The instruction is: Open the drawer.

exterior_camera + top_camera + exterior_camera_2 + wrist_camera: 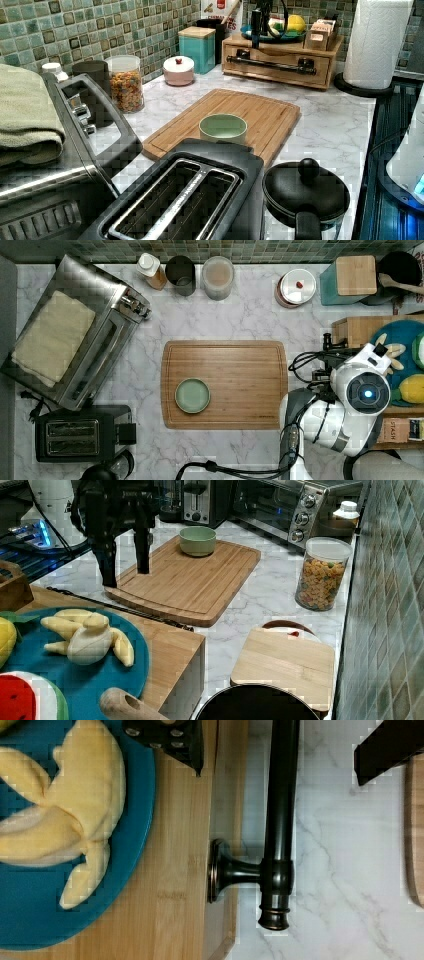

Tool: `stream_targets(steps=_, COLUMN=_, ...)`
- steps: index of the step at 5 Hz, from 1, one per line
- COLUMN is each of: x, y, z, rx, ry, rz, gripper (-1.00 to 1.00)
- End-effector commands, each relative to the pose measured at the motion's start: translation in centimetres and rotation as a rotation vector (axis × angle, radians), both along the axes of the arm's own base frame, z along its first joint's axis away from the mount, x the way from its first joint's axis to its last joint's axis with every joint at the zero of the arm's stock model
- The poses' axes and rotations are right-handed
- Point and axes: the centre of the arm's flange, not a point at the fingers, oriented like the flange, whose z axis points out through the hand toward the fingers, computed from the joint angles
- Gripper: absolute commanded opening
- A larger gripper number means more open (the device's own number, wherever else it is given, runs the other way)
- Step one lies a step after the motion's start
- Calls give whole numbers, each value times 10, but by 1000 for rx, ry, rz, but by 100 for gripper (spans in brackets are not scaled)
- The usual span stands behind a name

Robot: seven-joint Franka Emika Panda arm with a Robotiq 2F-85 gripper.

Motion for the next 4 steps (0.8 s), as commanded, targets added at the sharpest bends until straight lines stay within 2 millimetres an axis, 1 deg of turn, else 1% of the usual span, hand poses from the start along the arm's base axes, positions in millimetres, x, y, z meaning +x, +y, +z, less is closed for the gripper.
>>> stream_targets(steps=1, x=-20, y=22, z=-18, rx=48, ry=23, rz=-71, gripper=100)
stream_targets(steps=2, x=-22, y=19, z=-29, rx=14, ry=-9, rz=-49, gripper=100)
stream_targets(steps=3, x=-24, y=7, z=-53, rx=56, ry=28, rz=-52, gripper=100)
stream_targets(steps=4, x=-30, y=6, z=-75, rx=42, ry=-11, rz=-78, gripper=100)
